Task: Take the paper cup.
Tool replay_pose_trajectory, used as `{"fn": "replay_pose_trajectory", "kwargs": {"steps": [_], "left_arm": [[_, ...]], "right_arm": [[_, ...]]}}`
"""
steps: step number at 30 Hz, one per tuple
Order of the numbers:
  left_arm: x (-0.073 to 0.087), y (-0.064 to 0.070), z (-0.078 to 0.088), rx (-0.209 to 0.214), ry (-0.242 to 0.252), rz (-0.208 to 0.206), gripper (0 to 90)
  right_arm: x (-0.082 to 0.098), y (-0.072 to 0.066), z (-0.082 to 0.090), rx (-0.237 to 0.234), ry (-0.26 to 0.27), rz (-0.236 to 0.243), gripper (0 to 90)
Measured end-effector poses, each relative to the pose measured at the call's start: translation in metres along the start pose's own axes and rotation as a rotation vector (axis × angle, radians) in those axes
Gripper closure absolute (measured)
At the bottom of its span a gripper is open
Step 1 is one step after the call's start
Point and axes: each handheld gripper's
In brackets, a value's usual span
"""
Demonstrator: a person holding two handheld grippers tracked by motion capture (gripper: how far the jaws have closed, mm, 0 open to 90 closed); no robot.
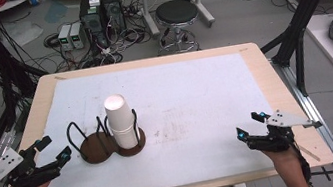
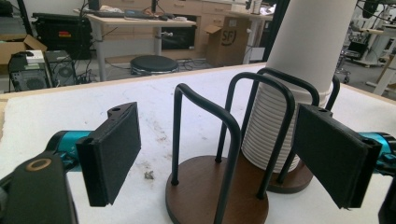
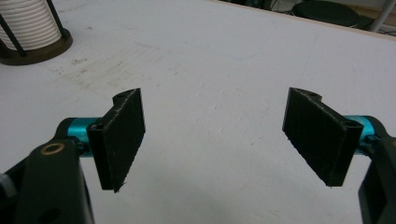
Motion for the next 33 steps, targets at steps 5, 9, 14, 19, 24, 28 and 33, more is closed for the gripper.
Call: {"fn": "replay_pose_trajectory", "kwargs": {"steps": [5,9,14,19,24,28,33], "left_arm": [[-0.002,-0.001,-0.001,0.005,0.008,0.003,15.9],[-0.003,0.001,-0.001,0.012,0.010,0.005,15.9],[-0.006,0.002,-0.003,0.029,0.014,0.004,15.9],[-0.010,0.005,-0.002,0.051,0.024,0.004,15.9],[-0.016,0.011,-0.001,0.083,0.026,0.012,15.9],[-0.023,0.017,-0.002,0.101,0.026,0.015,15.9],[-0.040,0.026,-0.009,0.165,0.031,0.060,15.9]], "right_arm": [[0.000,-0.001,-0.001,-0.006,-0.001,-0.004,21.5],[0.001,0.000,-0.001,-0.010,-0.003,-0.005,21.5],[0.000,-0.002,0.000,-0.014,-0.003,-0.011,21.5],[0.000,-0.003,0.000,-0.009,-0.008,0.002,21.5],[-0.001,-0.005,0.002,-0.014,-0.002,-0.002,21.5],[-0.003,-0.008,0.000,-0.020,-0.005,0.006,21.5],[-0.004,-0.009,-0.003,-0.027,-0.005,0.012,21.5]]}}
Point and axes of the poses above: each handheld gripper's, and its own axes: z roughly backward along the jaws, x roughly out of its underside, y roughly to its right, and after that the axes turned 3 degrees about -z, right-handed
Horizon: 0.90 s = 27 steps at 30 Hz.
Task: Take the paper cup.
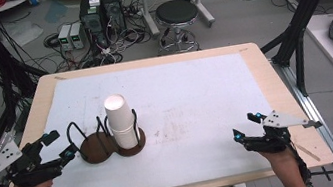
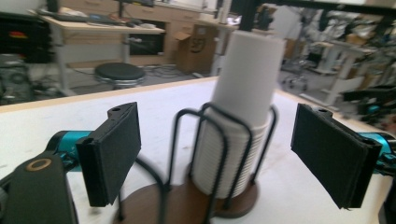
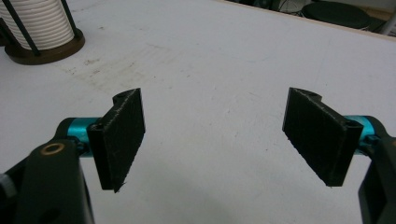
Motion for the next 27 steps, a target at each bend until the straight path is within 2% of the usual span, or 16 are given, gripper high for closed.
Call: {"fn": "replay_pose_trajectory", "kwargs": {"steps": [2,4,9,13,17,21,27], "left_arm": [[-0.009,0.006,-0.009,0.037,-0.008,0.006,15.9],[-0.019,0.011,-0.020,0.065,-0.034,-0.009,15.9],[-0.038,0.022,-0.051,0.110,-0.065,-0.021,15.9],[-0.047,0.028,-0.073,0.113,-0.083,-0.030,15.7],[-0.050,0.029,-0.093,0.084,-0.097,-0.018,15.7],[-0.051,0.030,-0.105,0.088,-0.108,-0.007,15.7],[-0.051,0.034,-0.121,0.084,-0.151,-0.032,15.7]], "right_arm": [[-0.001,-0.001,-0.001,-0.002,0.000,0.002,21.5],[-0.001,-0.001,-0.001,-0.003,0.001,0.006,21.5],[-0.002,-0.002,-0.002,-0.007,-0.001,0.008,21.5],[-0.002,-0.002,-0.003,-0.013,0.000,0.013,21.5],[-0.001,-0.002,-0.002,-0.012,0.001,0.007,21.5],[0.000,-0.001,0.000,-0.010,0.004,0.002,21.5],[0.000,-0.001,0.003,-0.006,0.009,-0.001,21.5]]}}
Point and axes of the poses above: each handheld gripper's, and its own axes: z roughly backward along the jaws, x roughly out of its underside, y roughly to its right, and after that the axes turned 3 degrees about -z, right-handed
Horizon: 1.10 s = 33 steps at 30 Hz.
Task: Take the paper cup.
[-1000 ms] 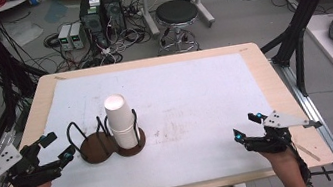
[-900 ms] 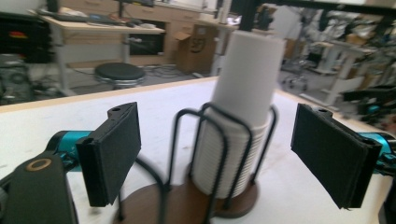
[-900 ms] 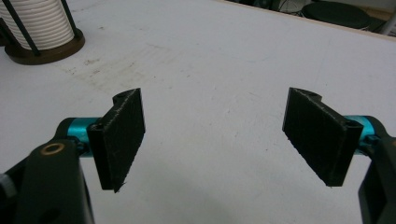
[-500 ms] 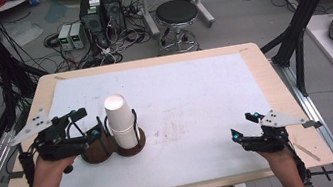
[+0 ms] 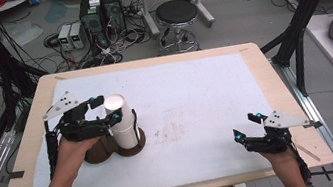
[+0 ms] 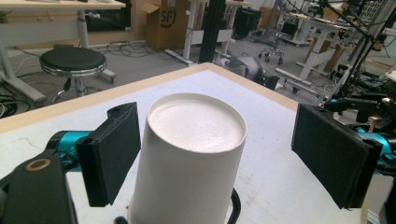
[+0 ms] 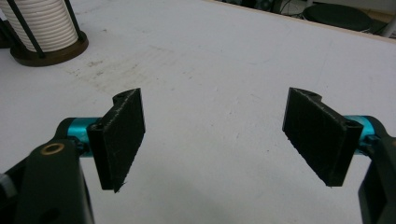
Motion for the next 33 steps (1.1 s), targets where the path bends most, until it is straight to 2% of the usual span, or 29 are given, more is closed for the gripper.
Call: {"fn": "replay_pose_trajectory", "kwargs": {"steps": [6,13,15,19,23,33], "left_arm": [[0.002,-0.001,-0.010,-0.014,-0.039,-0.004,15.7],[0.003,-0.002,-0.022,-0.060,-0.100,-0.041,18.4],[0.003,-0.002,-0.025,-0.064,-0.112,-0.045,20.8],[0.003,-0.003,-0.028,-0.079,-0.122,-0.049,31.0],[0.000,-0.003,-0.028,-0.084,-0.141,-0.058,32.0],[-0.023,0.000,-0.019,-0.064,-0.078,-0.066,32.8]], "right_arm": [[0.000,0.000,0.001,0.001,0.002,0.000,21.5],[0.000,0.000,0.000,-0.002,0.000,0.005,21.5],[0.000,0.000,0.000,-0.002,0.000,0.003,21.5],[0.000,0.000,0.001,-0.002,-0.001,-0.003,21.5],[0.001,0.001,0.002,0.001,0.001,-0.004,21.5],[0.000,0.000,0.002,-0.002,0.004,-0.002,21.5]]}}
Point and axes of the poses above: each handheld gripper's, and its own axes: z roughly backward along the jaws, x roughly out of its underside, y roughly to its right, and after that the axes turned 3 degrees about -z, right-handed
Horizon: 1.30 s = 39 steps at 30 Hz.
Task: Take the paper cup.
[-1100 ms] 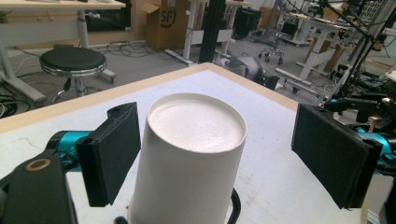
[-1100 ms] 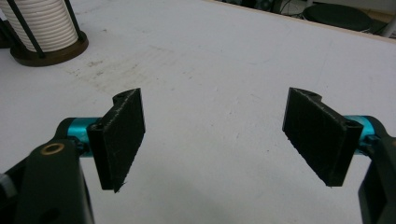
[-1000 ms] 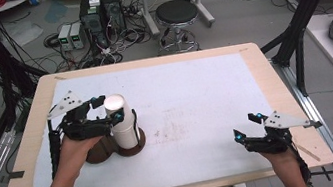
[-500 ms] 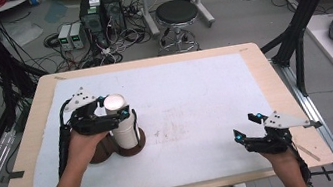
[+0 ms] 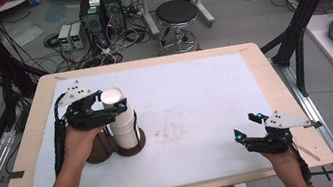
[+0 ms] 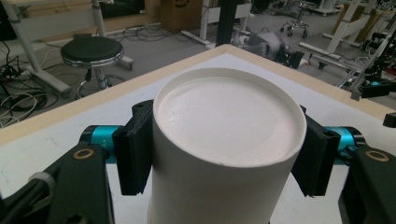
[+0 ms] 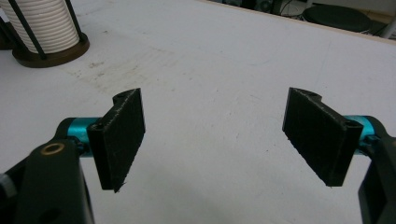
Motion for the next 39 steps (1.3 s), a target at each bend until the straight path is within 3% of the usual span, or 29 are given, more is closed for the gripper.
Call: {"fn": "replay_pose_trajectory", "kwargs": {"steps": [16,20,29,39], "left_arm": [[-0.051,0.003,0.021,0.036,0.128,0.008,33.1],[-0.061,0.007,0.022,0.062,0.151,0.012,33.1],[-0.070,0.033,0.003,0.171,0.172,0.004,33.1],[-0.062,0.067,-0.035,0.288,0.158,-0.031,33.0]], "right_arm": [[0.000,0.001,0.001,0.000,0.007,-0.005,21.5],[0.000,0.001,0.001,-0.002,0.007,-0.005,21.5],[0.000,0.000,0.002,-0.003,0.009,-0.004,21.5],[0.000,0.000,0.001,-0.011,0.010,-0.003,21.5]]}}
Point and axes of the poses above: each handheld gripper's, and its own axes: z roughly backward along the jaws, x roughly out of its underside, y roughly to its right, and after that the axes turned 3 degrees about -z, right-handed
